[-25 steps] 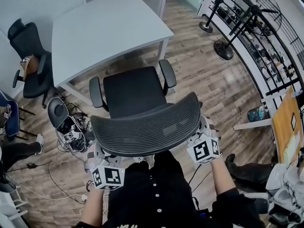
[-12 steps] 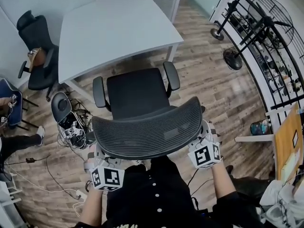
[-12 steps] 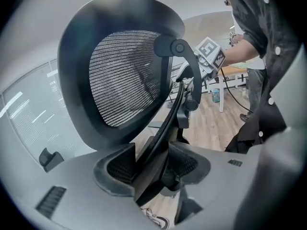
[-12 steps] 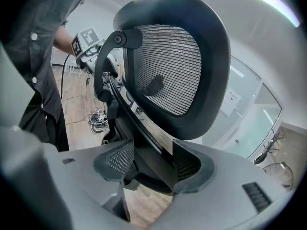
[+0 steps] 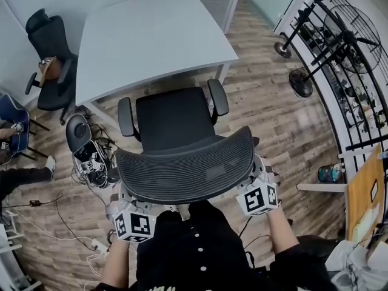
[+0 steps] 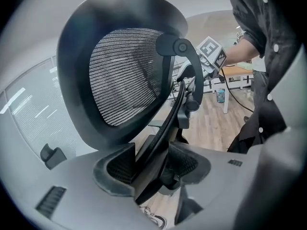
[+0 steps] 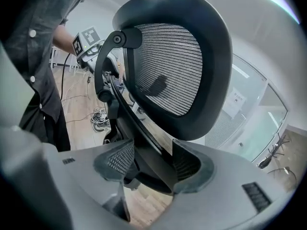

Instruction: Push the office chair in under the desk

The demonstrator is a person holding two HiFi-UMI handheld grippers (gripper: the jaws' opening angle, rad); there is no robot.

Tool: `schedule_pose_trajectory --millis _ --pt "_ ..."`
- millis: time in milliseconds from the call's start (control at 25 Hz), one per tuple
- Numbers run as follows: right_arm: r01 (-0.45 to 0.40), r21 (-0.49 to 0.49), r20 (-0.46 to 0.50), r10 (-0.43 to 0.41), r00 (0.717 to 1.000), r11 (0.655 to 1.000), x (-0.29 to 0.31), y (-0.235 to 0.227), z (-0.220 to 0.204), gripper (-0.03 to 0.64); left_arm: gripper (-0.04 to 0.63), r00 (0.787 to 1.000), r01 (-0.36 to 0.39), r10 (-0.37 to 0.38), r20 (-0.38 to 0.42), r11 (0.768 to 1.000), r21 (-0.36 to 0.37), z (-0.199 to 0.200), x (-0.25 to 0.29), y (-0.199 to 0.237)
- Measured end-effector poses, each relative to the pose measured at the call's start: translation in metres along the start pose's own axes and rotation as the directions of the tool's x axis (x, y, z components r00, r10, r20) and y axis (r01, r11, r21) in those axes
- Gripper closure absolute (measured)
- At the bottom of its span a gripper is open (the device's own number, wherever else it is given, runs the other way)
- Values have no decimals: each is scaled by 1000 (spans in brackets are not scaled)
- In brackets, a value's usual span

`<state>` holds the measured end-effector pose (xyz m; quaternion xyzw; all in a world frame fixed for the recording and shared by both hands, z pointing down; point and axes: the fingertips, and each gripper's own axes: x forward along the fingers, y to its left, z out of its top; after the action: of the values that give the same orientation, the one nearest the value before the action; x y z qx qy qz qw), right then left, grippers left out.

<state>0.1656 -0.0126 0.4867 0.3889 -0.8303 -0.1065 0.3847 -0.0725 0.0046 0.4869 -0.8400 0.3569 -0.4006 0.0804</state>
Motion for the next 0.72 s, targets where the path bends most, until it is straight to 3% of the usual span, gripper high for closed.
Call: schedule_pose_trajectory --millis 720 --pt "-41 -44 35 42 999 998 52 -49 0 354 359 996 -60 57 -62 997 -44 10 46 35"
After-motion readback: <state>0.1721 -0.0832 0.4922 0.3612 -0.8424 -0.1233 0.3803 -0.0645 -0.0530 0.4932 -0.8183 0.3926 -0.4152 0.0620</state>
